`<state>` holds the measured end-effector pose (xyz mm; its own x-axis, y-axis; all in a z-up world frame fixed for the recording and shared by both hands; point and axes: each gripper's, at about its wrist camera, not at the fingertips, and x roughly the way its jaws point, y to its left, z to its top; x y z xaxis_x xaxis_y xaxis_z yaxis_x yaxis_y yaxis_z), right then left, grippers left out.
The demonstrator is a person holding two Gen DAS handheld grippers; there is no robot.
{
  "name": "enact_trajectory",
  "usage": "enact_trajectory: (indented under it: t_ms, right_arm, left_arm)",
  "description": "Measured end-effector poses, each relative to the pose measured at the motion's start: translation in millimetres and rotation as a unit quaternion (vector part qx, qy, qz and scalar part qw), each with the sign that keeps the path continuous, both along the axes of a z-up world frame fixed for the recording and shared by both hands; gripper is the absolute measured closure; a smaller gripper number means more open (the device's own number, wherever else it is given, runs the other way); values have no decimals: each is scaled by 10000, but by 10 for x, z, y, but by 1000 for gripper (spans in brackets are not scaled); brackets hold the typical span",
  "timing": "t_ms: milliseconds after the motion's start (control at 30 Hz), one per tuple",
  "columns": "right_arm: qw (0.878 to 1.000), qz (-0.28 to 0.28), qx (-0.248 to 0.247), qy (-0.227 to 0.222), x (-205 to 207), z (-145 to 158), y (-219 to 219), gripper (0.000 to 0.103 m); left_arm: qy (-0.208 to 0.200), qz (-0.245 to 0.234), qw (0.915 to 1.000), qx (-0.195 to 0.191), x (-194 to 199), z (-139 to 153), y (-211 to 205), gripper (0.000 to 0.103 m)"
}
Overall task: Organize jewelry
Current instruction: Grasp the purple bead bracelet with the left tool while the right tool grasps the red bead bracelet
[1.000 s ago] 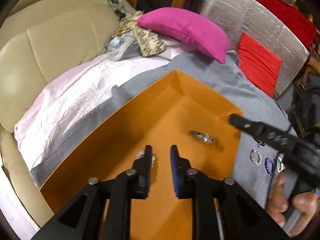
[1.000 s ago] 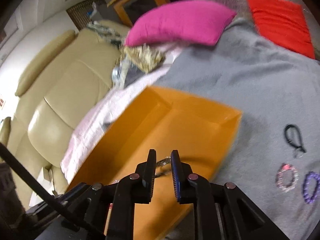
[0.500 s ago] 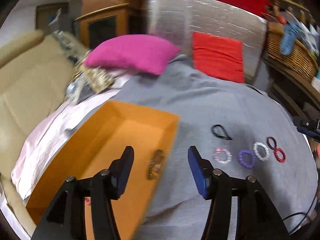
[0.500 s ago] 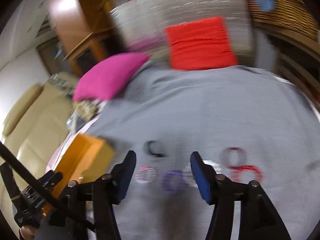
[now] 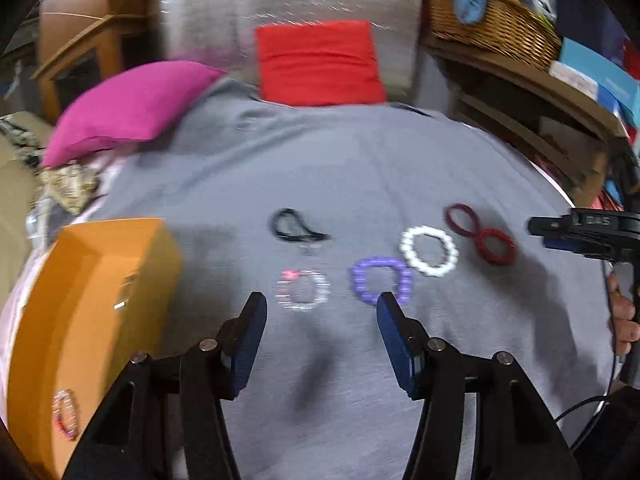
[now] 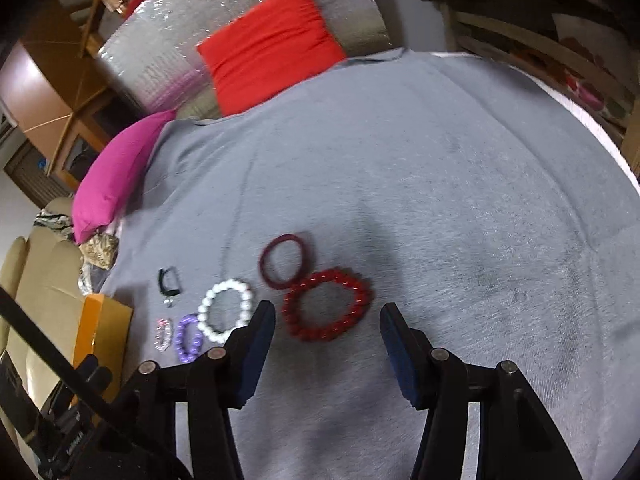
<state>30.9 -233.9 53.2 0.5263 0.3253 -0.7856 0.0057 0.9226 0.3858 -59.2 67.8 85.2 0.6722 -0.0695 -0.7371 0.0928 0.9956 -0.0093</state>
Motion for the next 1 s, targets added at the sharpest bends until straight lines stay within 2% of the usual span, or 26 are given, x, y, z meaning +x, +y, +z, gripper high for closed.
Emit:
enact_trajectory:
  t_ms: [67, 167, 233, 300, 333, 367, 400, 500, 633, 767, 867, 967, 1000]
  right_arm:
    - [9999, 76, -94, 88, 22, -107, 9, 56]
    - [9996, 50, -240, 135, 75, -206, 6, 59]
    - [9989, 70, -428, 180, 121, -277, 20, 67]
    - [9977, -1, -625, 268, 153, -355, 39, 81]
    - [9973, -42, -704, 227, 151, -363, 50, 84]
    - [9968, -45, -767, 197, 152, -356, 63, 91]
    - [9967, -20, -786, 181, 146, -346, 73, 93]
    - [9967, -74, -802, 37, 90, -290, 75, 93]
    - [9968, -156, -703, -343, -22, -93, 67, 93]
    - [9969, -219, -584, -483, -95, 12, 35, 93]
    - [9977, -231, -511, -382, -87, -9, 54, 93]
    - [9980, -238, -461, -362, -105, 11, 68, 93]
    - [9979, -236, -469, -388, -80, 21, 75, 93]
  left_arm:
    - [117, -111, 9997, -182, 59, -62, -69, 45]
    - [296, -269, 9986, -350, 152, -165, -194, 45]
    - [377, -344, 9978, -433, 187, -227, -240, 45]
    - [494, -427, 9961, -597, 234, -286, -263, 45]
    - [544, -460, 9953, -649, 260, -316, -280, 45]
    - [592, -475, 9948, -685, 291, -350, -295, 45]
    - [625, -488, 9942, -721, 313, -376, -306, 48]
    - [777, -609, 9905, -962, 393, -454, -344, 62]
    - [783, -677, 9901, -953, 444, -507, -395, 77]
    - [731, -679, 9909, -905, 497, -548, -446, 80]
    - [954, -610, 9890, -948, 560, -658, -455, 82]
    - [900, -673, 9902, -824, 548, -649, -501, 83]
    - [909, -685, 9899, -840, 535, -649, -513, 86]
